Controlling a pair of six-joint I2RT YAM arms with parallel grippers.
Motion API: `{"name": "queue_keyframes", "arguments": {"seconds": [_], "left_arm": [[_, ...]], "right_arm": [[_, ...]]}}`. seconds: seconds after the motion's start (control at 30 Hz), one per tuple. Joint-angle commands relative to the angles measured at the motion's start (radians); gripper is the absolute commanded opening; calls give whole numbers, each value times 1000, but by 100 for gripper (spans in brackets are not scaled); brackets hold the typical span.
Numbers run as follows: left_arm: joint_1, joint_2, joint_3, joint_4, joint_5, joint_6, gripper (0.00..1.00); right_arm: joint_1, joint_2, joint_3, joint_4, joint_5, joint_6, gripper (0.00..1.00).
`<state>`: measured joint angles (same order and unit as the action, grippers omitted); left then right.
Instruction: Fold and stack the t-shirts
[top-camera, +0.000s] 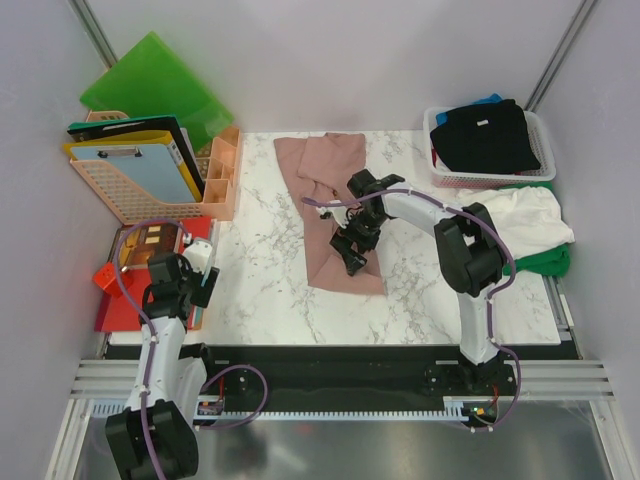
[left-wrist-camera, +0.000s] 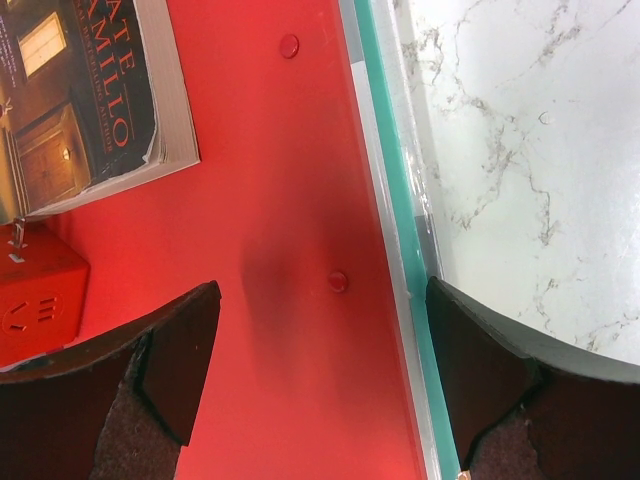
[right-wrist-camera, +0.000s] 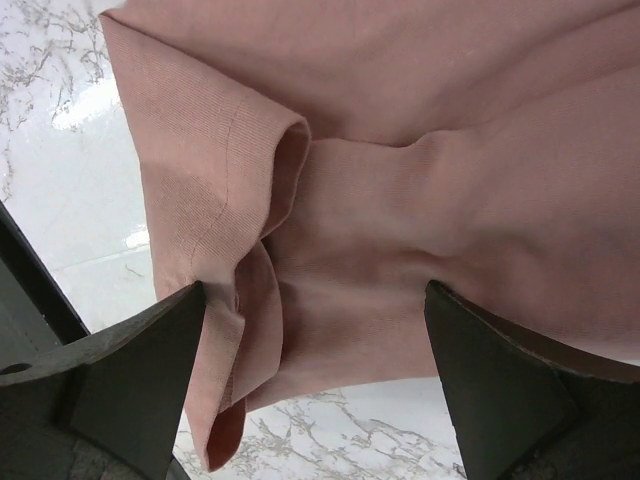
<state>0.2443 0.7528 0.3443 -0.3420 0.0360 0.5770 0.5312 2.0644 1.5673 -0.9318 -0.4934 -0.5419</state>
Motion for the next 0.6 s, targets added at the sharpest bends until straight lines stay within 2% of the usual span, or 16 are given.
{"name": "queue_keyframes", "arguments": {"seconds": [0.0, 0.43, 0.57], "left_arm": [[1, 2, -14, -2, -22, 55, 91], [1, 66, 2, 28, 1, 23, 90], [0, 86, 5, 32, 7, 17, 90]], "right_arm": [[6, -1, 30, 13, 4, 14, 98], [19, -116, -29, -21, 15, 6, 98], [73, -158, -21, -41, 21, 22, 98]]}}
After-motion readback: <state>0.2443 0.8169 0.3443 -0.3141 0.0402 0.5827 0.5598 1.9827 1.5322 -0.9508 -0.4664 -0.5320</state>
